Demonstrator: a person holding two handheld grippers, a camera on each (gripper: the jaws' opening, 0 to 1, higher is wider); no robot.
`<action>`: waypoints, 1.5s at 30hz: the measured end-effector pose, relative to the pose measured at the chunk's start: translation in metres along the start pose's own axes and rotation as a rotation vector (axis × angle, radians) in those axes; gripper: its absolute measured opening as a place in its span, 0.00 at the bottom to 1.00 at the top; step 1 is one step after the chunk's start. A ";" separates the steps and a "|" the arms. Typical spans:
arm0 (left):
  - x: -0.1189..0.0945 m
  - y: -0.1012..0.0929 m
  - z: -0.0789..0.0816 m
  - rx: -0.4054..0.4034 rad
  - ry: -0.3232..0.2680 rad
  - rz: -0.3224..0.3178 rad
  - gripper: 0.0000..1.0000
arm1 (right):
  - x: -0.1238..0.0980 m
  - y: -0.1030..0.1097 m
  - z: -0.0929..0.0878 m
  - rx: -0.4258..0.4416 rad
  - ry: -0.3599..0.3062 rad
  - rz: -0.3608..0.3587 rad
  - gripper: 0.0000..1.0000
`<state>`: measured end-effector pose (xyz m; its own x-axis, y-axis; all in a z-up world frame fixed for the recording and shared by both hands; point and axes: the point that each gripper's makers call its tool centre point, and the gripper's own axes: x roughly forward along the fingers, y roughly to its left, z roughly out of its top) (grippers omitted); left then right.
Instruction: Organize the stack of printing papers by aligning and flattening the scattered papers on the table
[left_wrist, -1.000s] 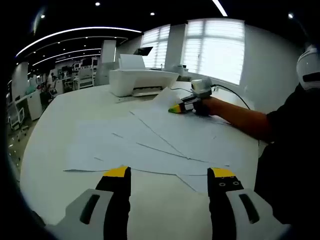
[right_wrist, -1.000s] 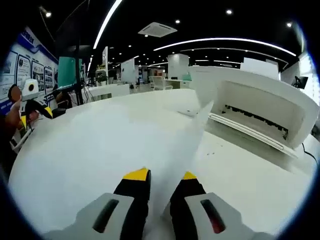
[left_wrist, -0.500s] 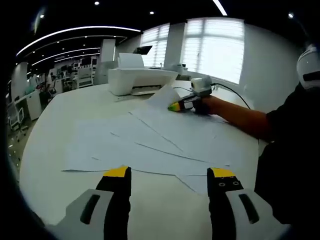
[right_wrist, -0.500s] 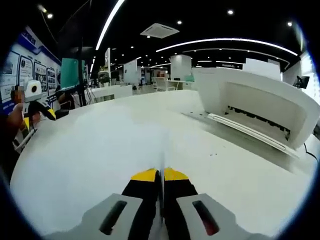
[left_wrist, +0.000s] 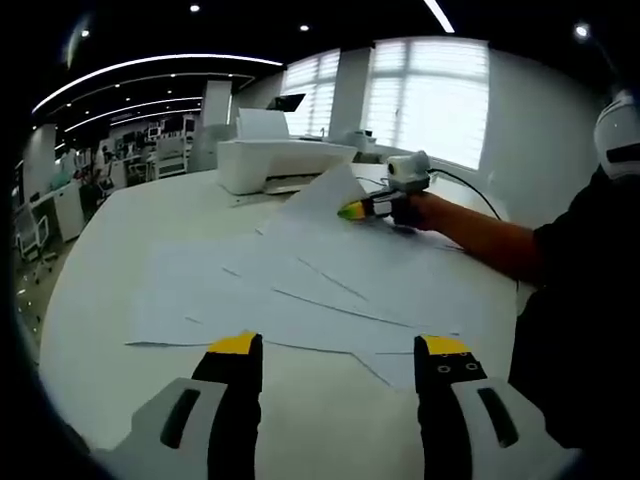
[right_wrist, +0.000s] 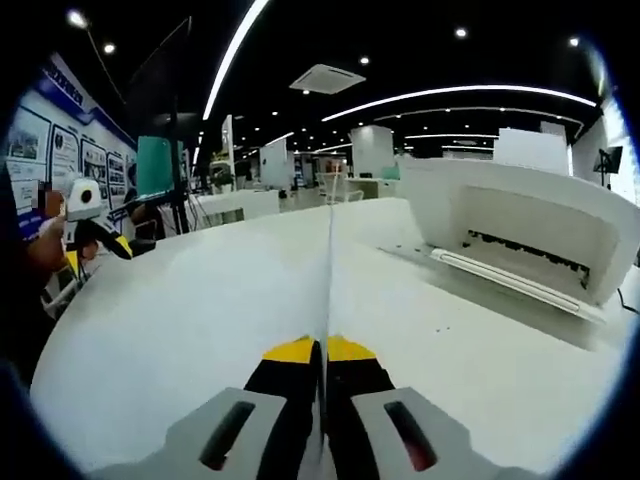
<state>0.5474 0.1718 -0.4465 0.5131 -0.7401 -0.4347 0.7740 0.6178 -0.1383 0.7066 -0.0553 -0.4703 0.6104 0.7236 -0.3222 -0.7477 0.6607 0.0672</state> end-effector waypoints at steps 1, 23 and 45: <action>0.000 0.000 0.000 0.001 -0.001 -0.001 0.66 | 0.000 0.000 0.001 0.000 -0.003 0.001 0.00; -0.011 -0.003 0.010 0.022 -0.041 0.000 0.66 | -0.028 0.038 0.049 -0.151 -0.069 0.046 0.00; -0.020 -0.011 0.019 0.057 -0.067 -0.002 0.66 | -0.049 0.083 0.078 -0.308 -0.053 0.145 0.00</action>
<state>0.5354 0.1751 -0.4192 0.5337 -0.7585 -0.3739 0.7939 0.6017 -0.0875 0.6353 -0.0202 -0.3755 0.4985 0.8205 -0.2797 -0.8667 0.4646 -0.1818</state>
